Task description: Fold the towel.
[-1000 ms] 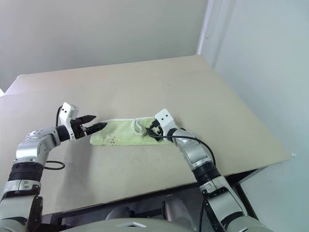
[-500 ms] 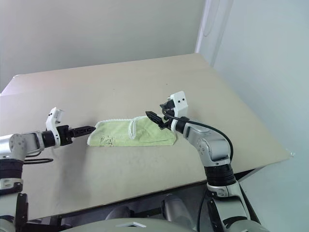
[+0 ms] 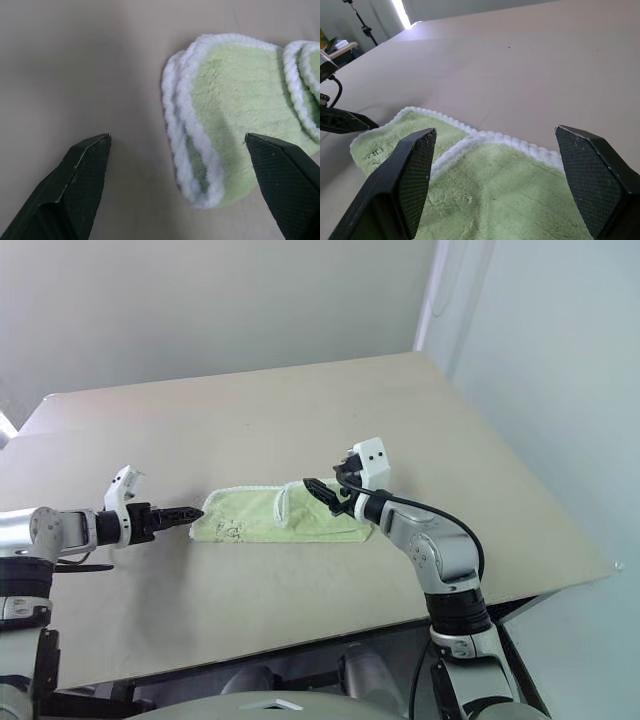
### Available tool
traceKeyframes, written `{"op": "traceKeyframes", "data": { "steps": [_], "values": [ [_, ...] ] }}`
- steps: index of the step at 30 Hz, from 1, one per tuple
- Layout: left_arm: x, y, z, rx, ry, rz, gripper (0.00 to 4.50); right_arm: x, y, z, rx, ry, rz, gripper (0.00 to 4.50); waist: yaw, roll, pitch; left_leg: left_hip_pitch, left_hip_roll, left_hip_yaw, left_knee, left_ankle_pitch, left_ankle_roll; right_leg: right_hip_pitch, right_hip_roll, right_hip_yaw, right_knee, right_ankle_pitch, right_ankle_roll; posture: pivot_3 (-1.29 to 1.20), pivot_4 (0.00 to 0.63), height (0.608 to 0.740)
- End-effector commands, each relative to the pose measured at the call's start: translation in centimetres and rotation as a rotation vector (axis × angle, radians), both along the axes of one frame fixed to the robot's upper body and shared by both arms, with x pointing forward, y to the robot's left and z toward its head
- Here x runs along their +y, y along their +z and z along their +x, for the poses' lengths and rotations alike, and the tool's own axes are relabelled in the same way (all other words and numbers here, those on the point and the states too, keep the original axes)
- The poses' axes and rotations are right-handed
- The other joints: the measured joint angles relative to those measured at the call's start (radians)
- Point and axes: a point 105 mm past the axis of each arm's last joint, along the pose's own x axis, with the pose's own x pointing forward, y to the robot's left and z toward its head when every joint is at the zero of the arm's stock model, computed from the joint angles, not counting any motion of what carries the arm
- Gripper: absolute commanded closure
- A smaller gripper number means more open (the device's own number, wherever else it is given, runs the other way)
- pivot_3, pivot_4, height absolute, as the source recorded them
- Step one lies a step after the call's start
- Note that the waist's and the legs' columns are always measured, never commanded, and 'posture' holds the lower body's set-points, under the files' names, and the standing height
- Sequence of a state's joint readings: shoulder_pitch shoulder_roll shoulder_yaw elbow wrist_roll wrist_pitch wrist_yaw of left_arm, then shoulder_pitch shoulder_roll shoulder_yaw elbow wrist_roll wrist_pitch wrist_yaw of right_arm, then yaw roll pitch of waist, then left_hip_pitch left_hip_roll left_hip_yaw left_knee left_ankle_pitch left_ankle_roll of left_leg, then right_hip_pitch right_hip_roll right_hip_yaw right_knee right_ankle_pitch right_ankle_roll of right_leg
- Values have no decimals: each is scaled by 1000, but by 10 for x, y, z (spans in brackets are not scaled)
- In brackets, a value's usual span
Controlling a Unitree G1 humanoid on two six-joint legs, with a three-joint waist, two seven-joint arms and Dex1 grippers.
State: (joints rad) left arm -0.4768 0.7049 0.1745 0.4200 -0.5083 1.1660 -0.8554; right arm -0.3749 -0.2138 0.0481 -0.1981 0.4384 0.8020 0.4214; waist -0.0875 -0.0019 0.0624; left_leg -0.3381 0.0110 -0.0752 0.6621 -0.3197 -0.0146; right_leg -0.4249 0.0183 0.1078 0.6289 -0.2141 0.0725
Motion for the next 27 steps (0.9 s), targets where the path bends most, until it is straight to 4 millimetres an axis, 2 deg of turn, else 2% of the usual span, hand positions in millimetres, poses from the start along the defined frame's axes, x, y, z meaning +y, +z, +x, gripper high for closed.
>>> {"op": "traceKeyframes", "data": {
  "steps": [1,11,15,24,25,27],
  "values": [
    [-27,-18,-4,73,-59,-75,0,0,17,-1,-62,1,15,546,7,0,0,0,0,0,0,0,0,0,0,0,0,0,0,0,0,740],
    [-50,-14,7,39,-89,-137,0,-6,19,1,-69,-29,14,546,33,1,-1,0,-3,-1,1,1,-2,2,-3,0,-1,-1,1,0,0,740],
    [-53,-7,9,19,-91,-174,890,-6,17,2,-66,-35,12,513,35,1,-1,0,-4,-1,1,2,-3,2,-3,0,-1,-1,1,0,0,740],
    [-49,-2,8,1,-73,-185,4204,-8,16,4,-72,-42,-11,513,10,0,0,-1,-3,-1,0,2,-3,0,-3,0,0,-1,2,0,0,740],
    [-48,0,9,-5,-70,-182,4473,-8,15,4,-73,-41,-13,513,8,0,0,-1,-3,-1,0,2,-3,0,-3,0,0,-1,2,0,0,740],
    [-44,2,9,-16,-61,-170,4473,-8,15,3,-72,-36,-14,513,6,0,0,-1,-3,-2,0,2,-3,0,-2,0,0,-1,2,0,0,740]
  ]
}}
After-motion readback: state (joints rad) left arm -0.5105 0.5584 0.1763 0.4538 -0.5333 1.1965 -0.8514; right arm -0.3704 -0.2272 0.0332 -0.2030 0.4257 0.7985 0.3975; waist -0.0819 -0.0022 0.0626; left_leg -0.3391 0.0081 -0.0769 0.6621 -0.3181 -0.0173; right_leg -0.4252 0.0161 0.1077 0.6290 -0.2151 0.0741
